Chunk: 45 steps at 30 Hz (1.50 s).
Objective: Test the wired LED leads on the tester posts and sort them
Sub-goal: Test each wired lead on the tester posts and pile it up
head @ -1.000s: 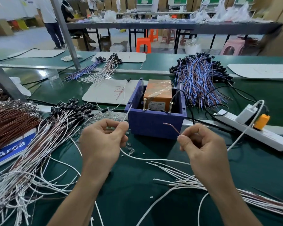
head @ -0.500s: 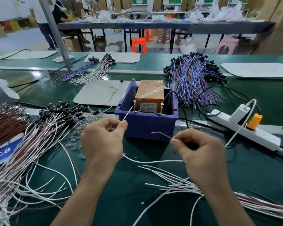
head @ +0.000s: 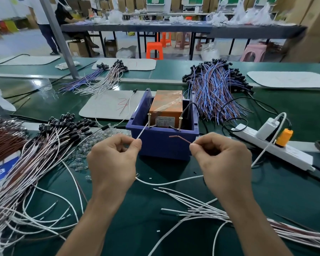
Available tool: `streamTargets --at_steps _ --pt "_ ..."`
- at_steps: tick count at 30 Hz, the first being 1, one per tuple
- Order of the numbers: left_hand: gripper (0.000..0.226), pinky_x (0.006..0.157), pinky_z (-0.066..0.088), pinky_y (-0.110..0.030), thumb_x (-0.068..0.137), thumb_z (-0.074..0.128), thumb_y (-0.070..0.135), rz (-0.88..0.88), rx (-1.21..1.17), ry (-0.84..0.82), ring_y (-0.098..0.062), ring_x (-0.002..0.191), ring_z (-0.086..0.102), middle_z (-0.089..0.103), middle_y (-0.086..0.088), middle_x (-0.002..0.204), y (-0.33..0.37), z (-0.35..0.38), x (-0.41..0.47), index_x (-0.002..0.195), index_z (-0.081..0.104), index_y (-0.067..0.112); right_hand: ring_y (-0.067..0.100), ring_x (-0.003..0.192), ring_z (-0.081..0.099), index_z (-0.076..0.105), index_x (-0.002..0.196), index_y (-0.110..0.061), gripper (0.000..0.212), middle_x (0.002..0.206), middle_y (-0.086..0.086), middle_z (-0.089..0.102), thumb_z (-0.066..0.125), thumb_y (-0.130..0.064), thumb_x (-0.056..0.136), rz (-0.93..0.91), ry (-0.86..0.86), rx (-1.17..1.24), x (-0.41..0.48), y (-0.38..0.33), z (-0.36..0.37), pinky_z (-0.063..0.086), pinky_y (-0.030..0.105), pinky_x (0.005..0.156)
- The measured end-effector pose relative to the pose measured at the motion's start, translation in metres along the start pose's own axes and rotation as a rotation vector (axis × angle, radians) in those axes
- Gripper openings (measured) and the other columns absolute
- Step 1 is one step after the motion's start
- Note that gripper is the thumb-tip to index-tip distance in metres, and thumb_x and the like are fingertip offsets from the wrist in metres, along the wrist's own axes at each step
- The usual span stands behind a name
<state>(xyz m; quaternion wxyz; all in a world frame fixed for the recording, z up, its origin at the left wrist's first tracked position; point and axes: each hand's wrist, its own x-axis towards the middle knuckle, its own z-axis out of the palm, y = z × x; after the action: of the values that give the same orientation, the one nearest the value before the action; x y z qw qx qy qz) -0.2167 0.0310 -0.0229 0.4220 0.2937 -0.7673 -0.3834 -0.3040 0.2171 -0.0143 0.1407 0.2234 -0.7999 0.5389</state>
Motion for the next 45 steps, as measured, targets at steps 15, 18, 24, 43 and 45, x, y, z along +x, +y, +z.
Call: streamTargets --at_steps 15,18,24,43,45 --pt "0.017 0.046 0.037 -0.014 0.081 0.085 0.030 0.008 -0.013 -0.019 -0.007 0.044 0.051 0.061 0.014 0.054 0.000 -0.001 -0.001 0.078 0.072 0.041 0.014 0.050 0.056 0.073 0.068 -0.025 0.017 0.057 -0.009 0.064 0.084 -0.018 0.078 -0.021 0.036 -0.015 0.024 -0.002 0.001 0.045 0.026 0.049" --pt "0.021 0.046 0.036 -0.012 0.080 0.085 0.028 0.005 -0.007 -0.017 -0.006 0.043 0.052 0.060 0.015 0.052 -0.001 0.000 -0.002 0.066 0.071 0.034 0.014 0.049 0.056 0.072 0.067 -0.025 0.017 0.056 -0.009 0.063 0.084 -0.019 0.078 -0.012 0.042 -0.025 0.025 -0.002 0.002 0.046 0.029 0.049" --pt "0.021 0.046 0.035 -0.010 0.080 0.085 0.028 0.004 -0.012 -0.010 -0.004 0.044 0.051 0.060 0.017 0.052 -0.001 0.001 -0.001 0.066 0.071 0.035 0.012 0.048 0.055 0.072 0.066 -0.025 0.017 0.055 -0.009 0.063 0.083 -0.020 0.077 0.005 0.056 -0.028 0.027 0.001 0.004 0.046 0.028 0.049" --pt "0.018 0.045 0.036 -0.012 0.082 0.084 0.030 0.028 -0.021 -0.029 -0.007 0.043 0.052 0.062 0.015 0.055 -0.003 -0.001 0.000 0.079 0.071 0.043 0.008 0.046 0.054 0.071 0.065 -0.026 0.015 0.055 -0.010 0.063 0.079 -0.027 0.078 0.045 0.088 -0.052 0.031 0.003 0.012 0.043 0.023 0.049" --pt "0.018 0.044 0.035 -0.011 0.082 0.084 0.030 0.027 -0.025 -0.028 -0.006 0.042 0.052 0.062 0.015 0.055 -0.003 -0.001 0.000 0.079 0.071 0.042 0.007 0.044 0.053 0.070 0.065 -0.025 0.015 0.054 -0.012 0.062 0.078 -0.028 0.078 0.046 0.093 -0.050 0.031 0.002 0.013 0.040 0.021 0.048"
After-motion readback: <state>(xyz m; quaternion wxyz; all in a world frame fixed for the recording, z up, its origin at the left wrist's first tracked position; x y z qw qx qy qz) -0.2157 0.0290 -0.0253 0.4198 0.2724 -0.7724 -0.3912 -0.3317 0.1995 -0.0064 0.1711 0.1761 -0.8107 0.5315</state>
